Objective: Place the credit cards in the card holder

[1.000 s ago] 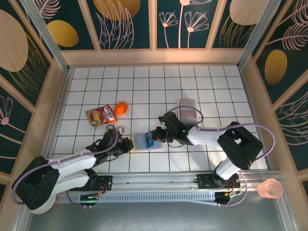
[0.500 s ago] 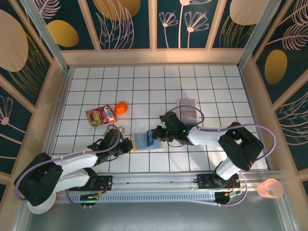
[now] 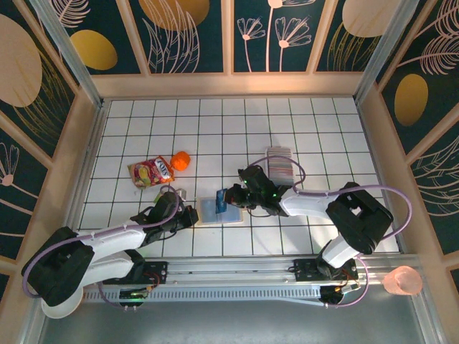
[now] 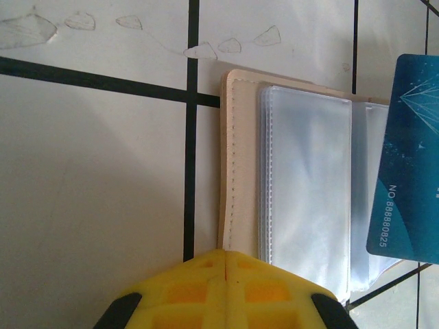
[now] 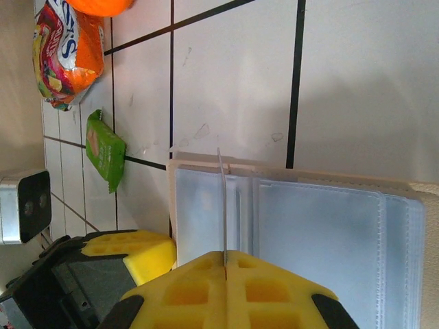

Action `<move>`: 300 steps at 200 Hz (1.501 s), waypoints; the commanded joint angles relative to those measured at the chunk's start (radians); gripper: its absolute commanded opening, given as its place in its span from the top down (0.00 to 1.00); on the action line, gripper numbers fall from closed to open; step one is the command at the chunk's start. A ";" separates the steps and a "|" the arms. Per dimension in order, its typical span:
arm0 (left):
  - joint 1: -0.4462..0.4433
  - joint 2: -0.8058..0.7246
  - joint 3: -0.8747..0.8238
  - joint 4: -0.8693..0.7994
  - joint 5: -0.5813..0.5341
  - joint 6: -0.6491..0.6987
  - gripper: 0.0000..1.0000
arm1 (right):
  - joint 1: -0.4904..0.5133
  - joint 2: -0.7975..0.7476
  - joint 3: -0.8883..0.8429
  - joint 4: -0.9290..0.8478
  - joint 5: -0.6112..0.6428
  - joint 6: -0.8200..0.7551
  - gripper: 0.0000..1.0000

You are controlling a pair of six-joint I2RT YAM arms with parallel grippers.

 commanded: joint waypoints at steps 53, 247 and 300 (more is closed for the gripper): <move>-0.004 0.000 -0.007 0.013 -0.014 -0.001 0.96 | 0.018 0.009 -0.032 -0.021 0.035 0.005 1.00; -0.004 -0.009 -0.026 0.031 -0.007 -0.012 0.96 | 0.048 0.035 -0.067 0.075 -0.012 0.058 1.00; -0.004 -0.009 -0.027 0.034 -0.004 -0.015 0.96 | 0.049 0.050 -0.062 0.061 -0.016 0.074 1.00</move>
